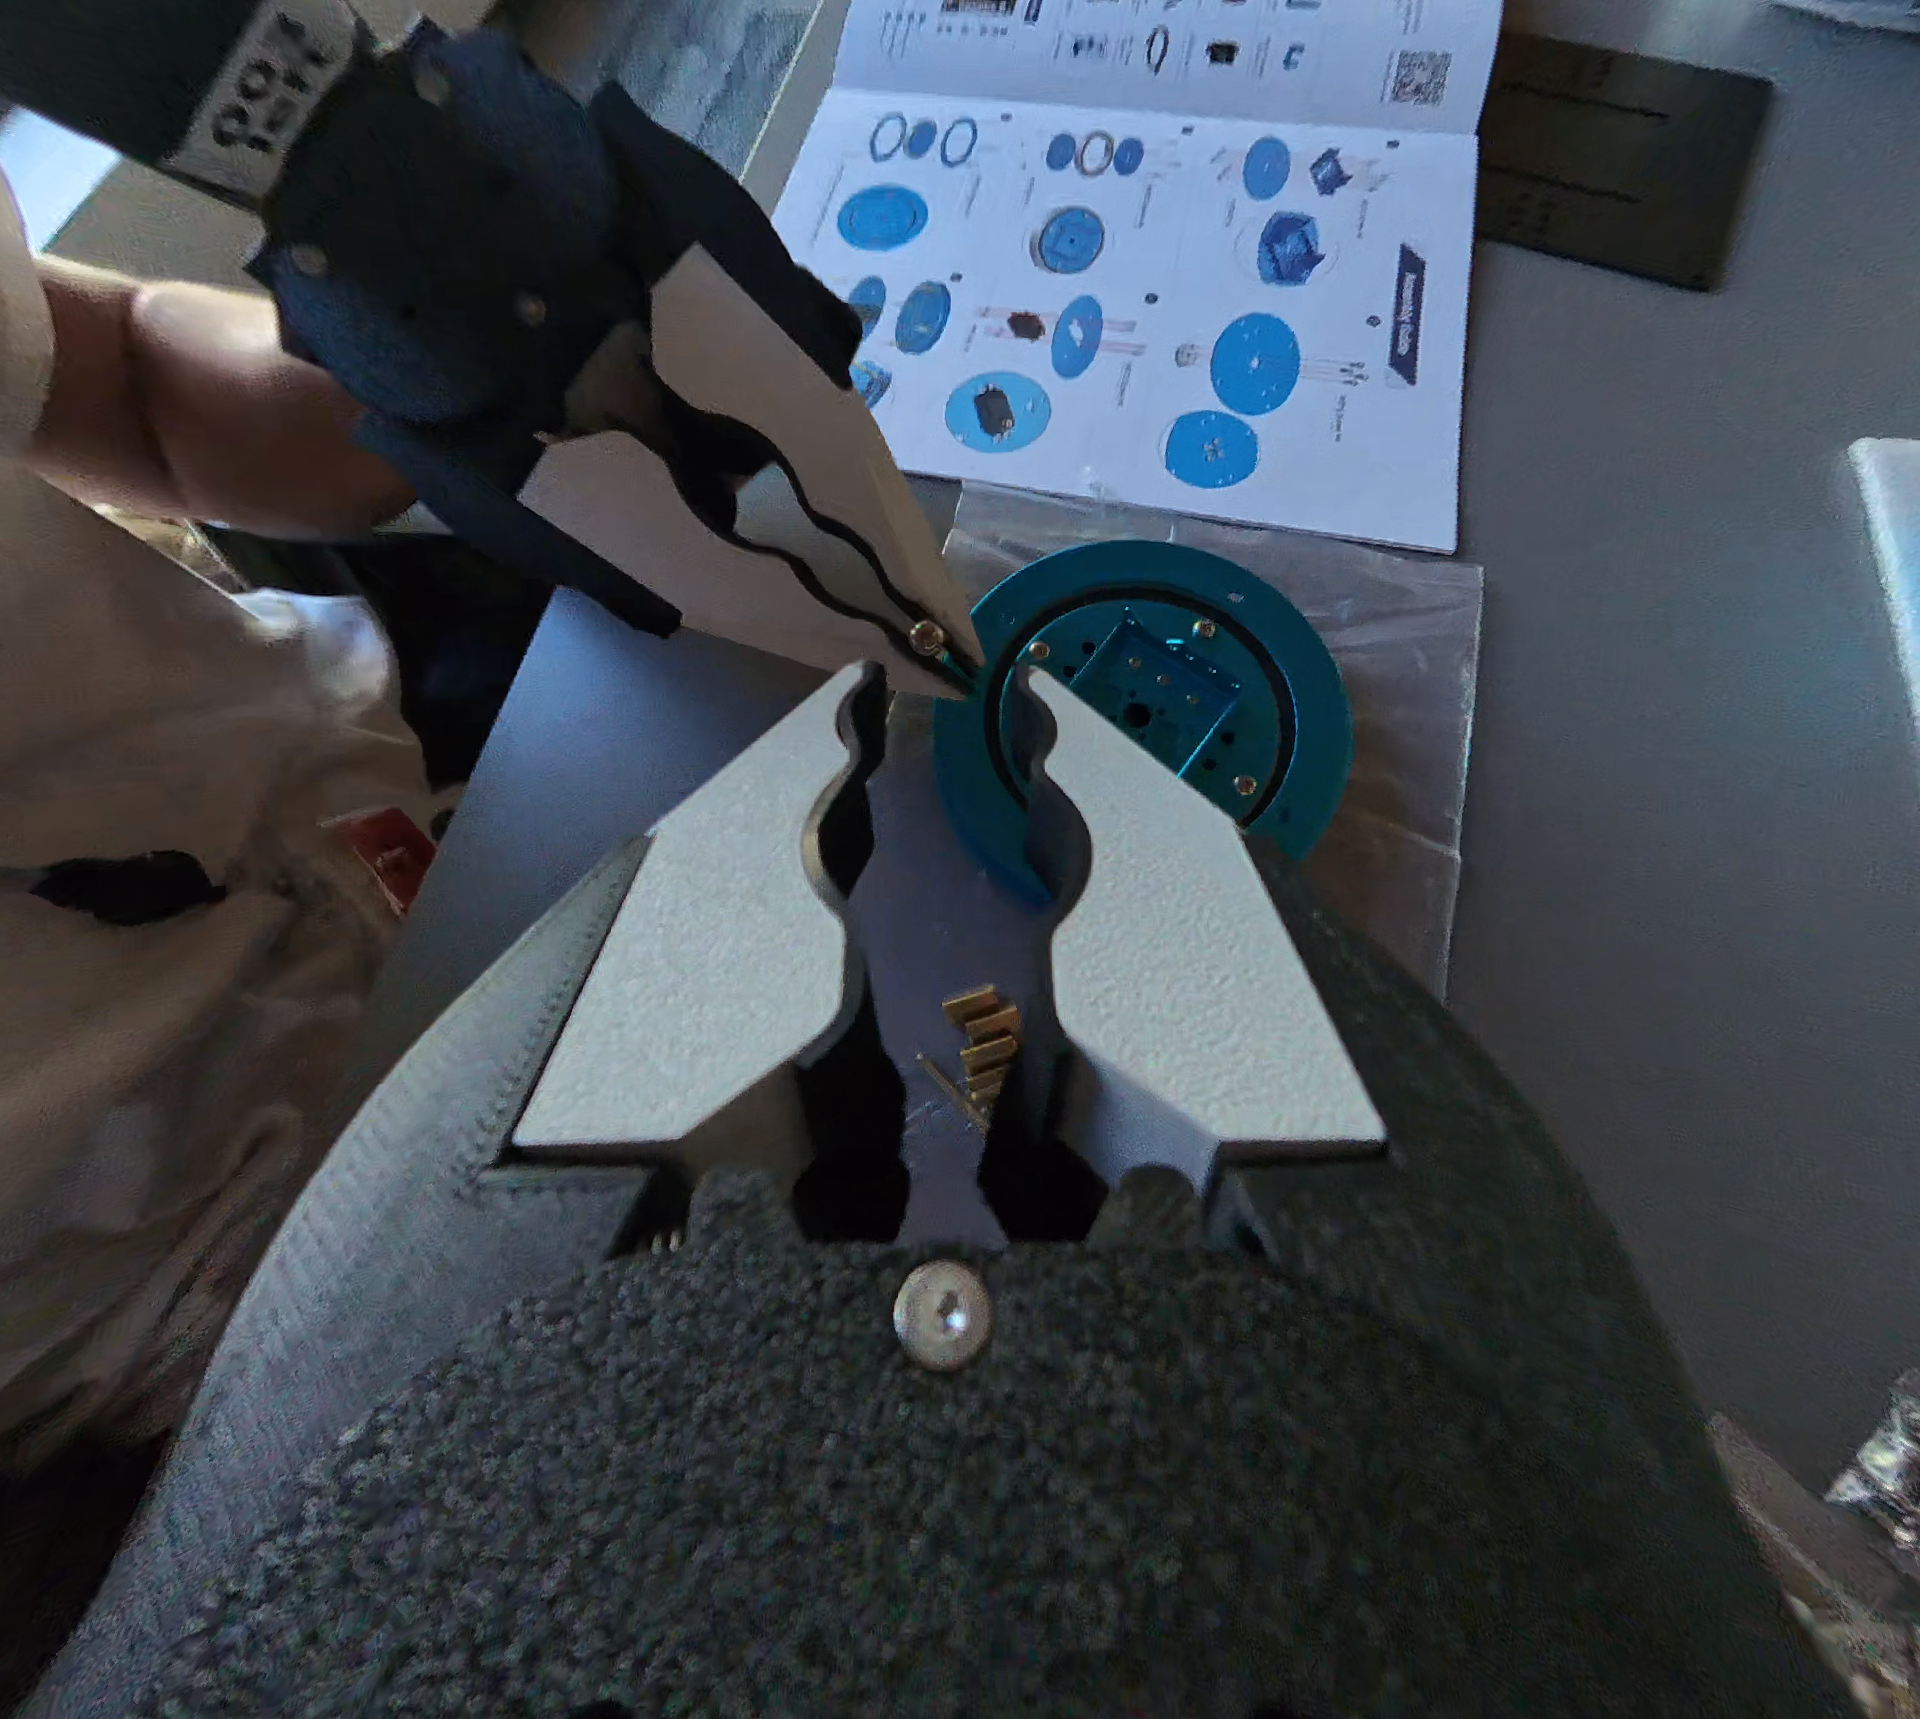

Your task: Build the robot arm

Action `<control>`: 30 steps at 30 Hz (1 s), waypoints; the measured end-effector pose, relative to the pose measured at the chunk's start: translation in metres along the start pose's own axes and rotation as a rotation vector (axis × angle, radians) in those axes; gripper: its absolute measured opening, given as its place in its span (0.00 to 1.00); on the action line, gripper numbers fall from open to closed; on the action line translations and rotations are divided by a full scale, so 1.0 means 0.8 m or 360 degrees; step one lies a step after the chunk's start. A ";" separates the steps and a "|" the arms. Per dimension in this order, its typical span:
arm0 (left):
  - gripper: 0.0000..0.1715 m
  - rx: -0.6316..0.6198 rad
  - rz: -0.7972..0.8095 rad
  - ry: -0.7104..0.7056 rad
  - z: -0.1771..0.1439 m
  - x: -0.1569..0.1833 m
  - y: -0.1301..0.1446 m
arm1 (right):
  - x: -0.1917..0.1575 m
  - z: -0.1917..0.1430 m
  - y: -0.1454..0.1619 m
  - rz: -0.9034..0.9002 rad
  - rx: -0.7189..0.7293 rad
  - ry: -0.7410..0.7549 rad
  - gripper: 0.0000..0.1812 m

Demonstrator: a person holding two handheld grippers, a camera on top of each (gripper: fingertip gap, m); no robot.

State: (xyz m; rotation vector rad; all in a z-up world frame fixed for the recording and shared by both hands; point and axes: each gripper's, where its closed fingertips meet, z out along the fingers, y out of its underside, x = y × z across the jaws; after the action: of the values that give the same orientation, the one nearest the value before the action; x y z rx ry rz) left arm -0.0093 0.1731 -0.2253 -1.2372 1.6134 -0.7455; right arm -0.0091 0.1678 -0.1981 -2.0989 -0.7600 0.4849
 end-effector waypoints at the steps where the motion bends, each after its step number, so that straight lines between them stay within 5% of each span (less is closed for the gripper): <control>1: 0.01 -0.0001 0.0016 0.0010 -0.001 0.003 -0.001 | -0.003 0.004 0.002 -0.0022 -0.0040 -0.0006 0.13; 5: 0.01 -0.0018 0.0051 0.0018 -0.002 0.009 0.000 | -0.015 0.014 0.000 -0.0068 -0.0062 -0.0059 0.03; 16: 0.01 0.0041 -0.0095 0.0096 -0.005 0.012 -0.004 | -0.011 0.011 0.001 -0.0088 -0.0077 -0.0012 0.03; 21: 0.14 -0.0009 -0.0036 0.0115 -0.008 0.003 0.018 | 0.011 0.004 0.028 -0.0025 -0.0396 -0.0045 0.03; 25: 0.14 -0.0110 -0.0004 0.0023 0.000 -0.033 0.039 | 0.028 0.014 0.049 -0.0026 -0.0644 -0.0083 0.03; 30: 0.18 -0.0098 -0.0154 0.0307 0.019 -0.034 0.042 | 0.031 0.024 0.062 -0.0117 -0.0787 -0.0054 0.03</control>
State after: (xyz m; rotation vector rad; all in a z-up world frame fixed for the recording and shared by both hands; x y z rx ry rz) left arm -0.0067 0.2100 -0.2522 -1.3286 1.7529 -0.9049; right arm 0.0152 0.1719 -0.2510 -2.5074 -1.0560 0.3126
